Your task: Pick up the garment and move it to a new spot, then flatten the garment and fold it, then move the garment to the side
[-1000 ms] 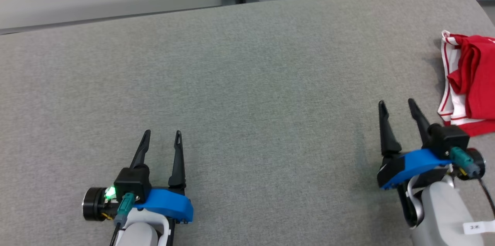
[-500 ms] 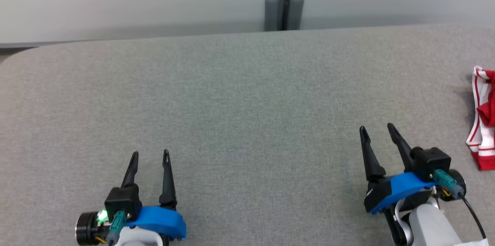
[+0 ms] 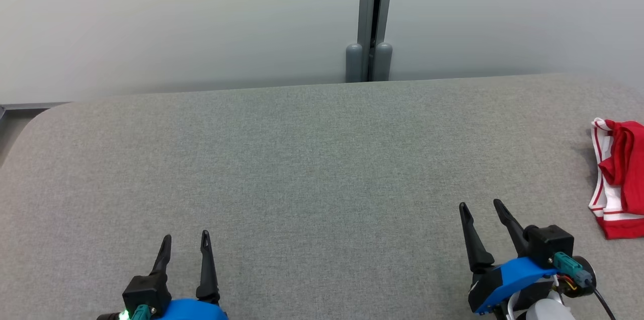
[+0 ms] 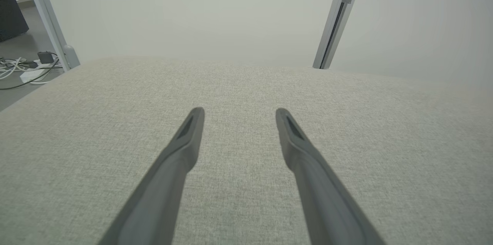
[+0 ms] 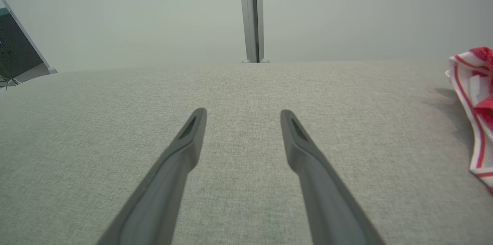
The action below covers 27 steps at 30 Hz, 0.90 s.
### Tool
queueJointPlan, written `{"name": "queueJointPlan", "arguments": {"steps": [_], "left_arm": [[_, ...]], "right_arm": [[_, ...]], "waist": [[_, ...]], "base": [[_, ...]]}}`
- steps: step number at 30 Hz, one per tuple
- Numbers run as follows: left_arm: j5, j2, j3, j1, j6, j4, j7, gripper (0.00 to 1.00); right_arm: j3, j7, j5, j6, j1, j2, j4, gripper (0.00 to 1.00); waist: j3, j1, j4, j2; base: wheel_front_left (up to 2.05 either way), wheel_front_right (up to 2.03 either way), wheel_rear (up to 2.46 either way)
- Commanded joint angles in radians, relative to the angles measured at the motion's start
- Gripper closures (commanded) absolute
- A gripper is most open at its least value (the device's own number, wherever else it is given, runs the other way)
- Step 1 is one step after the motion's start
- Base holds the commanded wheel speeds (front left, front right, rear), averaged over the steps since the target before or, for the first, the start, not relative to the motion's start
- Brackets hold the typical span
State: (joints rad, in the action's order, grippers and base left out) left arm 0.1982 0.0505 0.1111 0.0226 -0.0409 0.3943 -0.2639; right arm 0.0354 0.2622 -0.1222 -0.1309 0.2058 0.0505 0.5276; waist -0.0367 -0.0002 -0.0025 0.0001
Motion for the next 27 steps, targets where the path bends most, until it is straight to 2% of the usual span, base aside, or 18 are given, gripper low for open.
{"name": "queueJointPlan", "arguments": {"steps": [1, 7, 13, 14, 17, 27], "left_arm": [[0.006, 0.0, -0.004, -0.01, 0.007, 0.001, 0.0, 0.0], [0.022, 0.0, -0.013, -0.021, 0.025, -0.001, 0.0, 0.0], [0.048, 0.0, -0.014, -0.028, 0.061, -0.018, 0.0, 0.0], [0.048, 0.0, -0.009, -0.021, 0.061, -0.016, 0.0, 1.0], [0.057, -0.001, -0.008, -0.026, 0.061, 0.007, 0.007, 1.0], [0.244, -0.001, -0.039, -0.007, 0.077, -0.013, 0.059, 1.0]], "right_arm": [[0.002, 0.003, -0.007, 0.0, -0.019, 0.001, -0.002, 0.0], [0.0, 0.003, -0.011, 0.0, -0.032, 0.001, -0.008, 0.0], [0.0, 0.003, -0.005, 0.0, -0.027, 0.001, -0.011, 0.0], [0.0, 0.0, -0.01, 0.0, -0.015, 0.0, -0.006, 1.0], [-0.005, -0.008, -0.02, 0.0, -0.021, -0.001, 0.016, 1.0], [-0.03, -0.065, -0.222, 0.0, -0.027, -0.001, -0.021, 1.0]], "waist": [[0.012, 0.0002, -0.009, -0.0001], [0.022, 0.0002, -0.01, -0.0001], [0.023, 0.0002, -0.012, -0.0001], [0.023, 0.0002, -0.012, -0.0001], [0.023, 0.0002, -0.012, -0.0001], [0.024, 0.0002, -0.01, -0.0001]], "base": [[0.0, 0.0, 0.0], [0.0, 0.0, 0.0], [0.0, 0.0, 0.0], [0.0, 0.0, 0.0], [0.0, 0.0, 0.0], [0.0, 0.0, 0.0]]}}
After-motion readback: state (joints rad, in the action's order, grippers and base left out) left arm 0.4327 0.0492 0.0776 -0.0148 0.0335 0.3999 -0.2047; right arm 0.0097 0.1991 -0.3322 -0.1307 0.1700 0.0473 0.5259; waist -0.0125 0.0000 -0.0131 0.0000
